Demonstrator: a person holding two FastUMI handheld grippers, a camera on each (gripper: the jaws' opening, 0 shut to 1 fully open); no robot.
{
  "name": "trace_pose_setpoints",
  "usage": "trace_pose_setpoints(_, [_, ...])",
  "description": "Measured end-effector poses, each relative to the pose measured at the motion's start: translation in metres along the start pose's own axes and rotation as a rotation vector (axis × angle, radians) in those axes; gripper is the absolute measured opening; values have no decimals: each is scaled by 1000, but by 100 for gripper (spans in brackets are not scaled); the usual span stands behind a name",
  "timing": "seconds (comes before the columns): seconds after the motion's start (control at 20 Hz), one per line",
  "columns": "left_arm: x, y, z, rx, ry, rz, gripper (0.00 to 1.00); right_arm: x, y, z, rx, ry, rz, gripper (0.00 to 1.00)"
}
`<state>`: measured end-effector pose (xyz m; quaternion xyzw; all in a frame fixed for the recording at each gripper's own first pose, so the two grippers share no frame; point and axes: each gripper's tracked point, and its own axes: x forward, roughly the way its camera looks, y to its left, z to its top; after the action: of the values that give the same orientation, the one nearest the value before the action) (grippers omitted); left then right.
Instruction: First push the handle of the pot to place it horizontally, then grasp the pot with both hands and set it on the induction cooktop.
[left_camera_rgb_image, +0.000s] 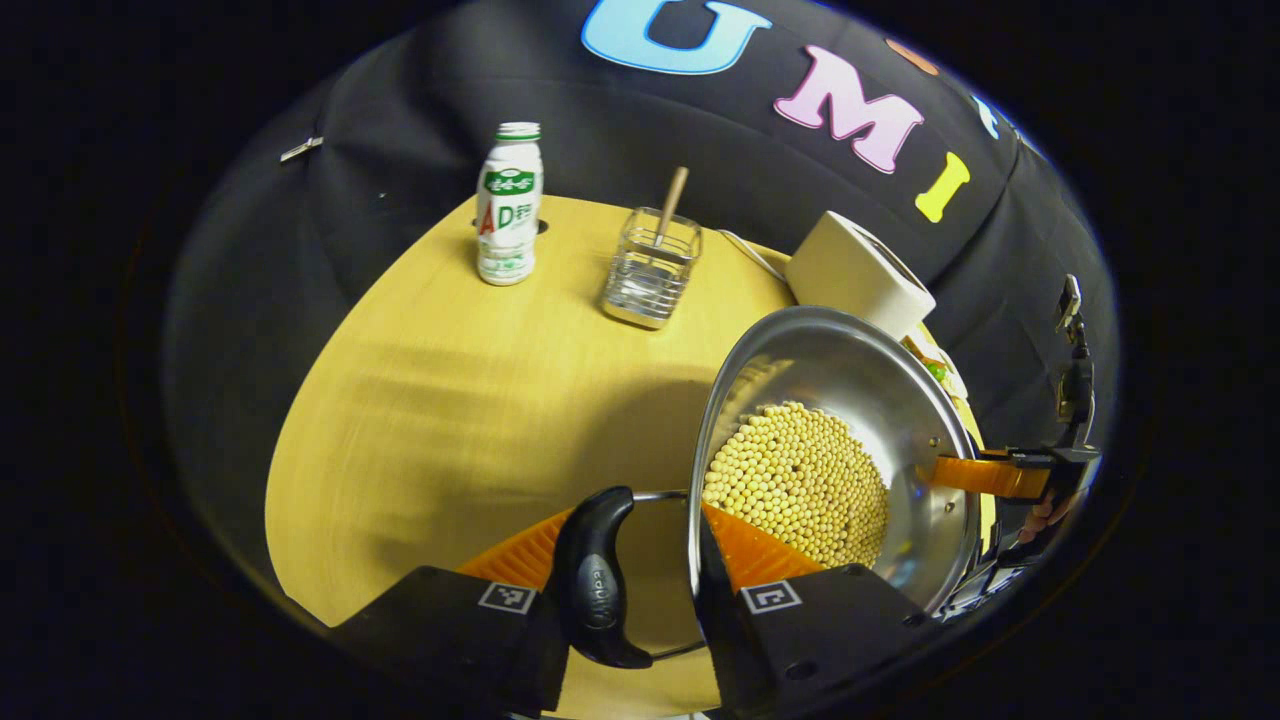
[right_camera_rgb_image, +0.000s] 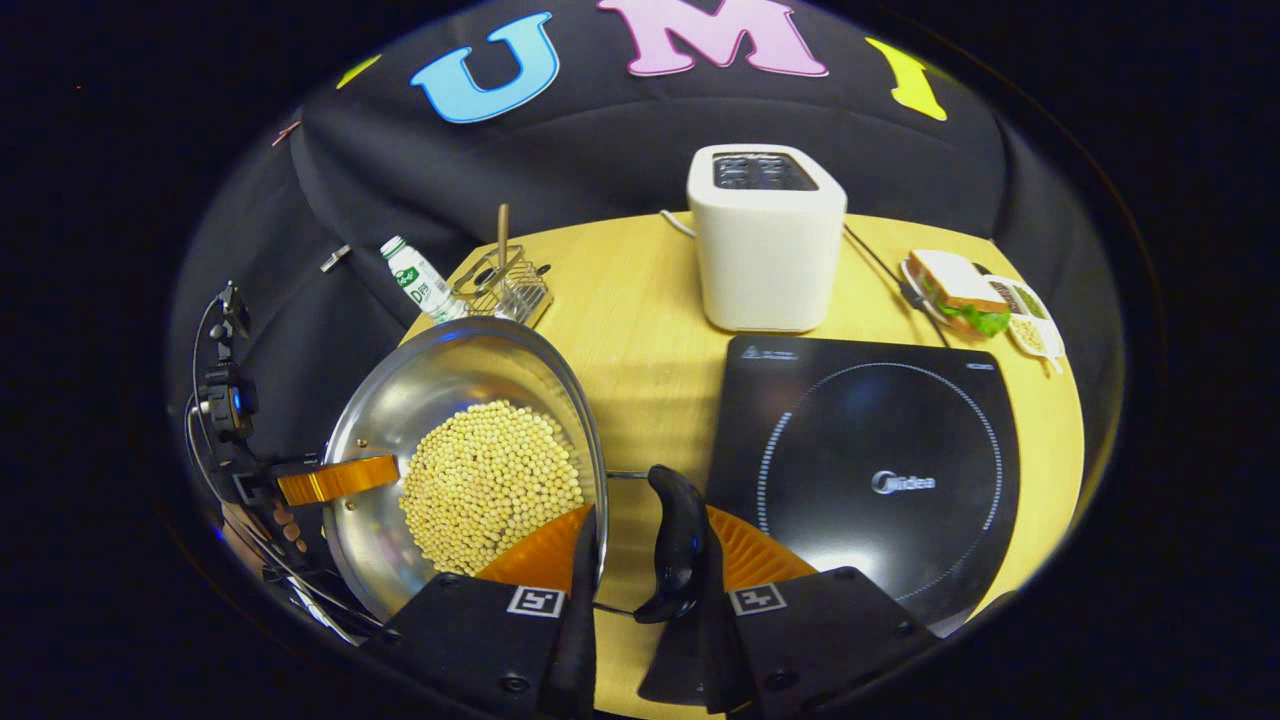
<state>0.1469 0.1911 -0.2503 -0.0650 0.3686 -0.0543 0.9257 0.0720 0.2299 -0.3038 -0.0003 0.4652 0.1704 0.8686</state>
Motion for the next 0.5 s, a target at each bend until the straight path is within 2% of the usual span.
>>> trace_pose_setpoints(0.5, [29,-146,13,83,15,-94,60,-74,-131,12,88,-52,-95,45])
